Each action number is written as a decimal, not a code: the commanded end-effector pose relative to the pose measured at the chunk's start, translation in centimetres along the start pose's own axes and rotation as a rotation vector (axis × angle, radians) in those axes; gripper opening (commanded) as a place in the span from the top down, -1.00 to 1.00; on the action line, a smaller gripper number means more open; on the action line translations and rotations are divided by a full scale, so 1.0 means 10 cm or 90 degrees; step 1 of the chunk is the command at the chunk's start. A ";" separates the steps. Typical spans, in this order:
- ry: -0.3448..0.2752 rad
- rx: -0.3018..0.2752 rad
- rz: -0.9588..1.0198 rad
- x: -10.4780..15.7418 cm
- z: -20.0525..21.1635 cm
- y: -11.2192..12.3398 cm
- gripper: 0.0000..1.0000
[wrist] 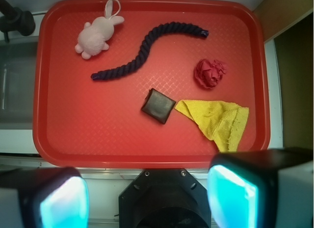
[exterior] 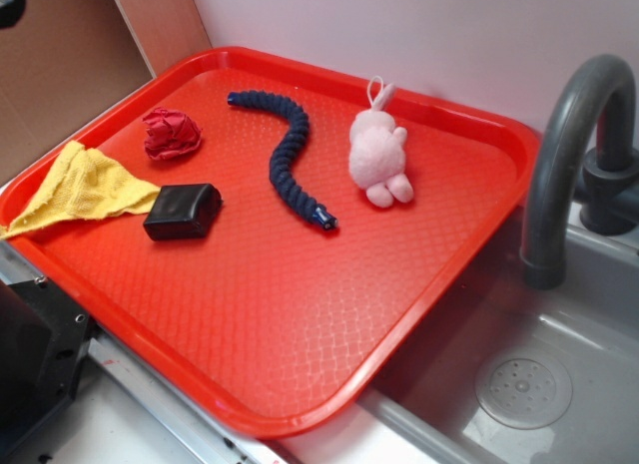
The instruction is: Grab the pink bunny.
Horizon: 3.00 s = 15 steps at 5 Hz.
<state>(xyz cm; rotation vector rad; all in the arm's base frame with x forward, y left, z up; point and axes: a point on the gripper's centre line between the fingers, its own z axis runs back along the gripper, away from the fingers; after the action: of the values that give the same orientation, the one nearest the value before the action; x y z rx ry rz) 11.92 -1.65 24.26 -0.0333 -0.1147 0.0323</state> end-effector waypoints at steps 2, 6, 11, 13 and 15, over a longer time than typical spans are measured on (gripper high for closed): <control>-0.084 -0.008 0.156 0.14 -0.07 0.05 -1.00; -0.162 -0.020 0.482 1.00 -0.78 -0.39 -1.00; -0.119 -0.050 0.517 1.68 -1.63 -0.99 -1.00; -0.112 -0.011 0.519 1.78 -1.91 -0.92 -1.00; -0.111 0.026 0.539 1.91 -2.05 -0.68 -0.93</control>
<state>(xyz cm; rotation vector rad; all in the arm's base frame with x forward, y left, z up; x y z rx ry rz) 32.95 -8.21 4.84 -0.0007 -0.2315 0.8976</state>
